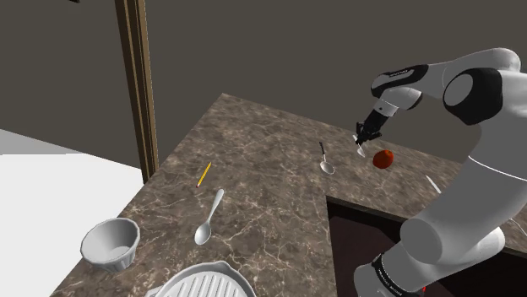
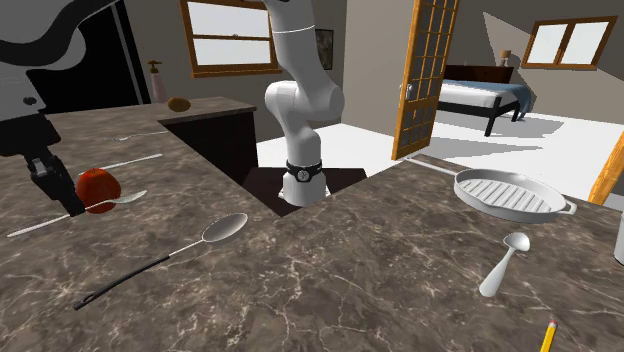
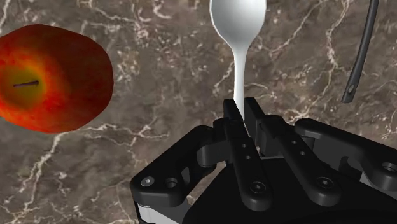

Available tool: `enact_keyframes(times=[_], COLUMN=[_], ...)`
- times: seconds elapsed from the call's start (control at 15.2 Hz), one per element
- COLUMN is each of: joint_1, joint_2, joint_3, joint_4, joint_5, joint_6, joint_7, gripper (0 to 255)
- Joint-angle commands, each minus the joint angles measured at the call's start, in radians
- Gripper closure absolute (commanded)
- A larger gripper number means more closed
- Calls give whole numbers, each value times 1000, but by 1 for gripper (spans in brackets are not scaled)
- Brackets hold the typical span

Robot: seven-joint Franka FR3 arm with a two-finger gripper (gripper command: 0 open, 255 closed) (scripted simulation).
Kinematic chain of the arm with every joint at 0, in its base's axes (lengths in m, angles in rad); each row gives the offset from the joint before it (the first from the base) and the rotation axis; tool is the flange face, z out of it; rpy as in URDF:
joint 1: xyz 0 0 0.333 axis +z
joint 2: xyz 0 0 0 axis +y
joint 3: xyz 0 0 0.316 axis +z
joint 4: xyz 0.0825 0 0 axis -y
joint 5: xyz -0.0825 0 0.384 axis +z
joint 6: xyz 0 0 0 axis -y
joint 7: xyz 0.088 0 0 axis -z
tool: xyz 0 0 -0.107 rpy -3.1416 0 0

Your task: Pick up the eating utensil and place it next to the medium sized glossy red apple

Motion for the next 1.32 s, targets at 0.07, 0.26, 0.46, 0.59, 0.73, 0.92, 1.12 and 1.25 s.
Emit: enact_keyframes(times=[0.07,0.26,0.46,0.59,0.73,0.92,1.12,1.25], joint_1=[-2,-4,-7,-9,-9,-9,-9,-9], joint_2=[19,40,62,77,77,77,77,77], joint_3=[3,7,11,14,14,14,14,14], joint_4=[-17,-32,-45,-53,-53,-53,-53,-53], joint_5=[11,24,37,46,46,46,46,46], joint_6=[34,67,99,121,121,121,120,120], joint_7=[-11,-22,-34,-43,-43,-43,-43,-43], gripper=[255,255,255,255,255,255,255,0])
